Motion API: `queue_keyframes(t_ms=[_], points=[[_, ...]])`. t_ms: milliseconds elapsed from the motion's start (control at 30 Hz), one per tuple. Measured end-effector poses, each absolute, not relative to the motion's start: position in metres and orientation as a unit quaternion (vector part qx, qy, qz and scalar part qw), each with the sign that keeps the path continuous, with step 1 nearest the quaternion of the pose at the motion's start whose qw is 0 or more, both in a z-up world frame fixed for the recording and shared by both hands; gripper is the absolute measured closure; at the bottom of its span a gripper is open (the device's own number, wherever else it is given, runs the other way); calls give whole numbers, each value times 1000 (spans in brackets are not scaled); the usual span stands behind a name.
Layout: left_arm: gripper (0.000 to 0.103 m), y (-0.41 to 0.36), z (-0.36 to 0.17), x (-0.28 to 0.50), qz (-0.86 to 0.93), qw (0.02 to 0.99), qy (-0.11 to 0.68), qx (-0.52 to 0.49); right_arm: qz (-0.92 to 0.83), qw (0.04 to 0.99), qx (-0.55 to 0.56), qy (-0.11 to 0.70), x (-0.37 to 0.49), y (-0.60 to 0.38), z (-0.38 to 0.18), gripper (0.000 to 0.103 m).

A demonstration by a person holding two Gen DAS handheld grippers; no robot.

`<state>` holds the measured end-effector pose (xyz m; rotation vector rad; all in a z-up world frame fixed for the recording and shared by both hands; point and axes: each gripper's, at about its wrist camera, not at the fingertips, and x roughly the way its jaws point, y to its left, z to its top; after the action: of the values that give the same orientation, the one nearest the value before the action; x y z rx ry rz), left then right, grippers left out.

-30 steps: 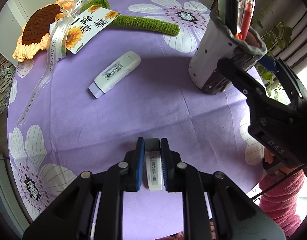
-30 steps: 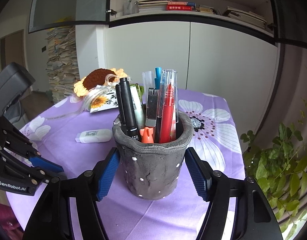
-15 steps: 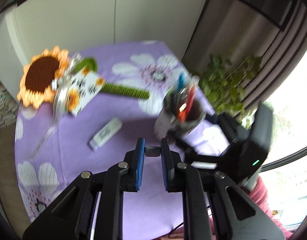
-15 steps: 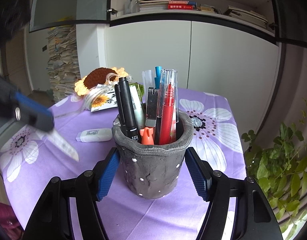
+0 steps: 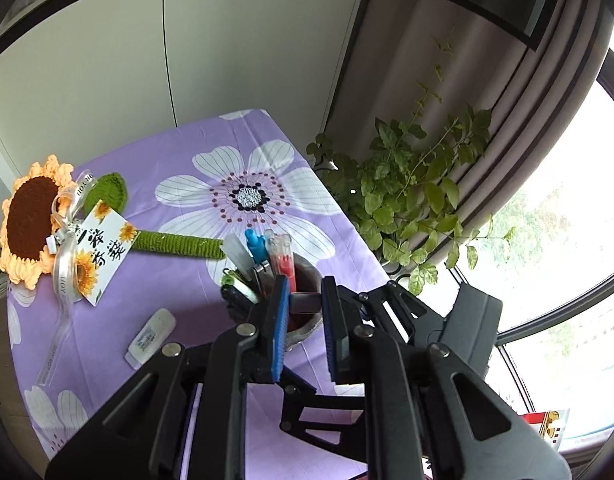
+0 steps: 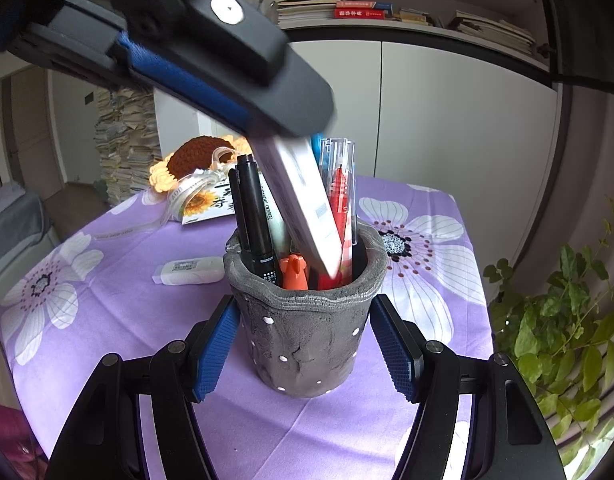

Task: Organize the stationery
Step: 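Lift the white eraser and drop it into the grey cup with the left gripper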

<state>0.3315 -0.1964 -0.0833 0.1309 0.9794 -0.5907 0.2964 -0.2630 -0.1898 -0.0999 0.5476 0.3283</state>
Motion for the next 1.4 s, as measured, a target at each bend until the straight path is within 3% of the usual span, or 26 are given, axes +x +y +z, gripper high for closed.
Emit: queue_keyframes(t_ms=[633,833,900,967,1200,1400], points=[[88,-187,-87,345,-302,837,454,36,163,948,-48,270,296,-265,-190,34],[74,-160,-71,343,-285,855,432,31,163,948,-48,270,297,-265,-190,34],[61,-144,-69,341,-262,868,419,39,163,948,-48,270,297,-264,-190,34],[56,-124,-71,341,-230,883,407,51,162,948,-48,270,297,-264,-191,34],[53,-62,-122,356,-140,877,454,72,162,948,-48,270,297,-265,-191,34],[52,-60,-168,368,-140,854,490,107,162,947,-47,273,298,-266,-191,34]])
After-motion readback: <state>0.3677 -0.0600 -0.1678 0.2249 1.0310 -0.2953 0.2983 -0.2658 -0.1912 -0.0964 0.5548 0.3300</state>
